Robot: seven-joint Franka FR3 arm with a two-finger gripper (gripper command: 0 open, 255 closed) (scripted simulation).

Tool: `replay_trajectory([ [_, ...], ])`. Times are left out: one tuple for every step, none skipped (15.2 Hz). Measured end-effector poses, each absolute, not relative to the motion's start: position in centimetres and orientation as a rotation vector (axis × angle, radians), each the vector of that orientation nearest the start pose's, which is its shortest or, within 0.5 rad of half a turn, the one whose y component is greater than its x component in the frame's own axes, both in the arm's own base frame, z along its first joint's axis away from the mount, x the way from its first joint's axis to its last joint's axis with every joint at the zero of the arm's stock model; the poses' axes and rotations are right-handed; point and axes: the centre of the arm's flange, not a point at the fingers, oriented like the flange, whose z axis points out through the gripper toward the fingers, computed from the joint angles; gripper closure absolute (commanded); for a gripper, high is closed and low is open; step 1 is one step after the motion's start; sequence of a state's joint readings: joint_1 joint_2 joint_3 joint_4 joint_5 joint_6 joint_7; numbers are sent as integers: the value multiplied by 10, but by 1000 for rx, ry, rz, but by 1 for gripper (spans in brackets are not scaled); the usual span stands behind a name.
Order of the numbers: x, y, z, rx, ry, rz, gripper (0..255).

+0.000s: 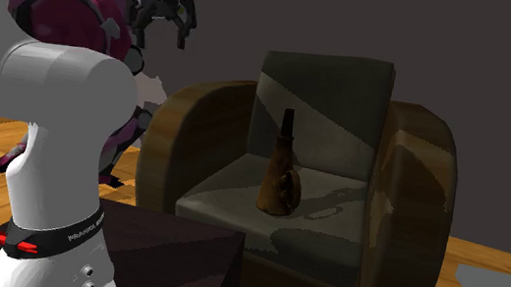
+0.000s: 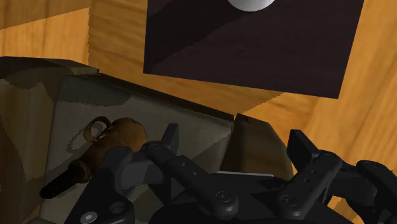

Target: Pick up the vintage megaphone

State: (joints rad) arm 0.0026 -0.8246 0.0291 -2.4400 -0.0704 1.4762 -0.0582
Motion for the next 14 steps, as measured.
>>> replay_trajectory([
  [284,3,556,-3220,-125,228,0],
  [287,-2,552,-3220,-127,231,0],
  [291,-10,548,-3219,-131,237,0],
  [299,-17,545,-3219,-136,242,0],
  [306,-25,538,-3218,-141,250,0],
  [314,-34,532,-3218,-147,256,0],
  [318,-41,528,-3217,-153,262,0],
  [327,-50,521,-3216,-159,270,0],
  [335,-63,517,-3216,-164,276,0],
  [342,-75,509,-3215,-169,284,0],
  [349,-83,503,-3215,-176,290,0],
  [359,-91,498,-3214,-182,296,0],
  [366,-100,492,-3214,-188,304,0],
  [375,-110,487,-3213,-194,310,0],
])
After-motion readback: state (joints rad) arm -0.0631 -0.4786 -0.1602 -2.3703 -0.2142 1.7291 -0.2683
